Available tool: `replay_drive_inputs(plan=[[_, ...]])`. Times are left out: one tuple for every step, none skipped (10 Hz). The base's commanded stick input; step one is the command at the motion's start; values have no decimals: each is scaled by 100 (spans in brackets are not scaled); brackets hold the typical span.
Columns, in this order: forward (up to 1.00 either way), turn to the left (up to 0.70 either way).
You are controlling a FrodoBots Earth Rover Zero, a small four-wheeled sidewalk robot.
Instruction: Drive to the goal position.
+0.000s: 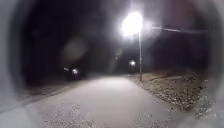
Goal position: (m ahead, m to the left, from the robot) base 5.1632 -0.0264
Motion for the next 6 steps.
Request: replay_drive_inputs(plan=[[0, 0], [0, 0], [0, 0], [0, 0], [21, 0], [70, 0]])
